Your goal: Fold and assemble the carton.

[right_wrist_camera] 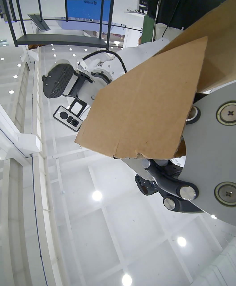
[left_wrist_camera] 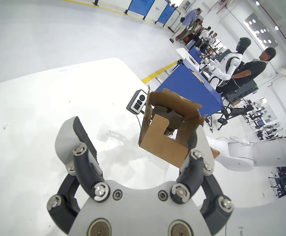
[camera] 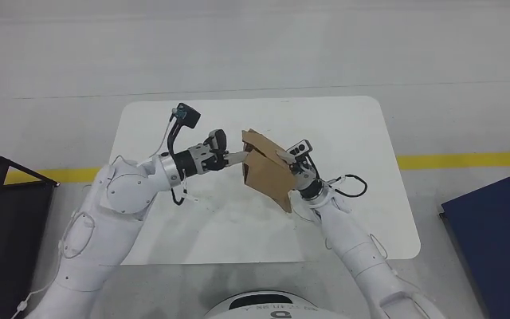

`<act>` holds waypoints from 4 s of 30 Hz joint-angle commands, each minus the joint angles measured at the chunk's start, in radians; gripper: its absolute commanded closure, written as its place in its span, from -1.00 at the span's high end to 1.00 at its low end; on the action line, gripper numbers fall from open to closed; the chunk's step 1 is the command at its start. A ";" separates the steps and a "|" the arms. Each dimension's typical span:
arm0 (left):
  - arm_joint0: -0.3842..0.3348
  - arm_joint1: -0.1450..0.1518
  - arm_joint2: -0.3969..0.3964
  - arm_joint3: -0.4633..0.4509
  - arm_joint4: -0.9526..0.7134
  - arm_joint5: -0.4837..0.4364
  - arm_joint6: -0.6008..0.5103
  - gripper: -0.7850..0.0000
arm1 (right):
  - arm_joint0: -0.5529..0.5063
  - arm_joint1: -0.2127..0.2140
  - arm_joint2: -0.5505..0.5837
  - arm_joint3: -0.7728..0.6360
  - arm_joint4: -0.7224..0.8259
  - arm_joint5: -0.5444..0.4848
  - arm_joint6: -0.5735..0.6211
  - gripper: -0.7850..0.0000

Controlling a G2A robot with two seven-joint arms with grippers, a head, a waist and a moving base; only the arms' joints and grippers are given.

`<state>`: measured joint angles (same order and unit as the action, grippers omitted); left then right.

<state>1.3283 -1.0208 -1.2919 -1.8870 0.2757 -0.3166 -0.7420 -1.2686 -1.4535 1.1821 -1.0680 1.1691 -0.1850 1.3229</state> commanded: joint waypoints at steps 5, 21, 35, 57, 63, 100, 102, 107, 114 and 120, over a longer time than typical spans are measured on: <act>0.018 0.006 -0.014 -0.029 0.008 -0.017 -0.027 1.00 | 0.012 -0.002 -0.002 0.025 -0.013 -0.015 -0.014 -1.00; 0.023 0.009 -0.011 -0.015 0.053 0.003 -0.012 1.00 | -0.018 0.002 0.008 -0.020 -0.020 -0.037 0.013 -1.00; 0.024 0.009 0.010 -0.009 0.083 0.022 0.007 1.00 | -0.078 0.010 0.019 -0.125 -0.015 -0.004 0.031 -1.00; 0.007 0.002 0.064 -0.022 0.100 0.024 0.025 1.00 | -0.078 0.012 0.018 -0.120 -0.009 -0.011 -0.001 -1.00; 0.040 0.009 0.003 -0.027 0.071 0.009 0.068 1.00 | -0.078 0.012 0.018 -0.120 -0.009 -0.011 -0.001 -1.00; -0.070 -0.016 0.093 0.068 0.177 0.060 0.139 1.00 | -0.123 0.023 0.028 -0.172 0.003 0.065 -0.033 -1.00; -0.075 -0.017 0.106 0.061 0.204 0.069 0.129 1.00 | -0.121 0.023 0.026 -0.170 0.006 0.067 -0.035 -1.00; -0.089 -0.021 0.127 0.052 0.221 0.076 0.122 1.00 | -0.117 0.021 0.014 -0.172 -0.001 0.066 -0.046 -1.00; -0.092 -0.024 0.138 0.051 0.226 0.061 0.114 1.00 | -0.119 0.022 0.013 -0.169 -0.007 0.058 -0.063 -1.00; -0.069 -0.020 0.109 0.042 0.221 0.053 0.125 1.00 | -0.121 0.023 0.019 -0.161 0.004 0.058 -0.066 -1.00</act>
<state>1.2540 -1.0416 -1.1766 -1.8425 0.4957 -0.2633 -0.6183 -1.3896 -1.4303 1.2000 -1.2309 1.1719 -0.1270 1.2580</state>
